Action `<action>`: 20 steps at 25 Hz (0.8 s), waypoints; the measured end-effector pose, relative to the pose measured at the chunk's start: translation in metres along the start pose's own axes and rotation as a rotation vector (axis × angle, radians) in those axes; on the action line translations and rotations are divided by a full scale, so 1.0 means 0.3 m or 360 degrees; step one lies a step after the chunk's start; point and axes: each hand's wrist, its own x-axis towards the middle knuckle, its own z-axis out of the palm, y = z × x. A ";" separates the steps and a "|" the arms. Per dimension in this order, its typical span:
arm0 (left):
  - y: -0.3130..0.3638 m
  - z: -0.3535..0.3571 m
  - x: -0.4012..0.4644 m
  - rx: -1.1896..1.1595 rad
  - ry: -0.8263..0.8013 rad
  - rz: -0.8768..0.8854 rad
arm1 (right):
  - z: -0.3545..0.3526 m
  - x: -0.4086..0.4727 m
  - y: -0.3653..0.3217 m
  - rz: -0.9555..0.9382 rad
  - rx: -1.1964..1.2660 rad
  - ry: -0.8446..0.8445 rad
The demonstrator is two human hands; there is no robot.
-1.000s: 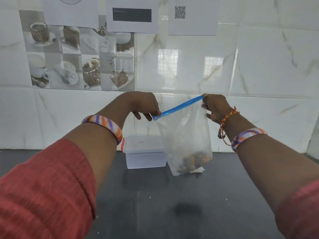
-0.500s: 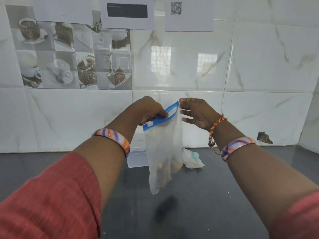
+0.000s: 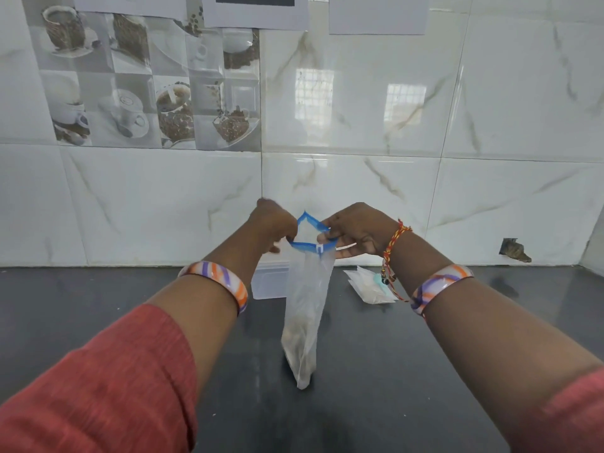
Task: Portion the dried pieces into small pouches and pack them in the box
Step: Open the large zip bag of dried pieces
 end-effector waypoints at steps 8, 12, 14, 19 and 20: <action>0.044 -0.059 0.014 0.0049 -0.0285 0.0147 | -0.002 -0.006 0.009 -0.0051 0.0149 -0.0023; -0.018 -0.038 0.017 -0.0860 -0.0626 -0.0322 | 0.002 0.028 0.081 0.0282 0.0579 -0.0140; -0.065 0.011 0.032 -0.1524 -0.0596 -0.0377 | 0.007 0.054 0.122 0.0340 0.0365 -0.0115; -0.103 0.126 0.021 -0.2173 -0.0287 -0.0389 | 0.037 0.018 0.155 0.0521 0.0461 -0.0226; -0.102 0.123 0.037 -0.2134 -0.0235 -0.0345 | 0.036 0.013 0.156 0.0602 0.0549 -0.0252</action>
